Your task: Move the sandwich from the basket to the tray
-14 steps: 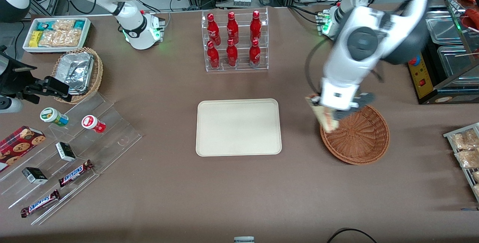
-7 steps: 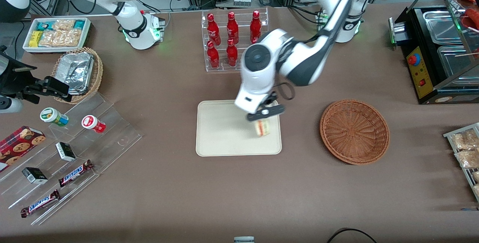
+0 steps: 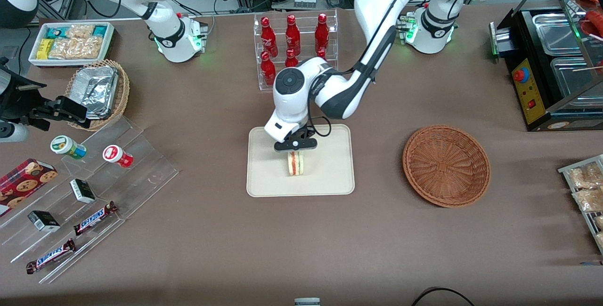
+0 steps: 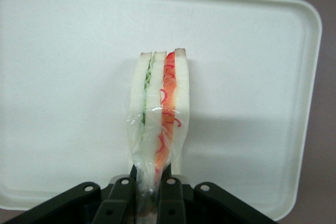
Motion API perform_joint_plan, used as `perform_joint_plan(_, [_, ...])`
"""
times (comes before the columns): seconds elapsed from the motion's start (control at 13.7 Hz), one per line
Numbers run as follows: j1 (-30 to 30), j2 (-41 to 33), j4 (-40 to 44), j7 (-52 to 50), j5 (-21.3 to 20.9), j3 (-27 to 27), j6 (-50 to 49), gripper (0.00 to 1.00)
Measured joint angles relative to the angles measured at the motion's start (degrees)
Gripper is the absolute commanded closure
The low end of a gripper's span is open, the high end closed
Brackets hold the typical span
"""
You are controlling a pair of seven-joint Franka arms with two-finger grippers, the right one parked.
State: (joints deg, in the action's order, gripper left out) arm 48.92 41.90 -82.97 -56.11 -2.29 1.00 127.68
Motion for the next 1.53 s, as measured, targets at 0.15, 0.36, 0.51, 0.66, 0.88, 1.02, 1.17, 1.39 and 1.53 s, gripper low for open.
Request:
perform_joint_plan(0.15, [0.2,1.2,0.0,0.0,-0.2,-0.1,1.0,0.67])
perform_joint_plan(0.36, [0.2,1.6,0.3,0.2,-0.3,-0.5,1.1,0.01])
perform_joint_plan(0.51, [0.1,1.4,1.4,0.1,-0.3,-0.7,0.0,0.01])
perform_joint_plan(0.66, [-0.1,-0.6,3.2,-0.1,-0.2,-1.1,-4.9,0.01])
perform_joint_plan(0.88, [-2.6,-9.2,4.7,-2.0,-0.2,-1.7,-16.4,0.01])
perform_joint_plan(1.02, [-6.3,-15.8,4.8,-3.2,-0.2,-1.9,-24.0,0.01])
perform_joint_plan(1.17, [-10.6,-21.3,4.6,-3.0,-0.2,-2.0,-31.4,0.01])
perform_joint_plan(1.39, [-18.2,-28.3,3.7,3.7,-0.3,-2.2,-39.1,0.01])
perform_joint_plan(1.53, [-23.8,-32.1,2.7,12.0,-0.3,-2.3,-43.4,0.01])
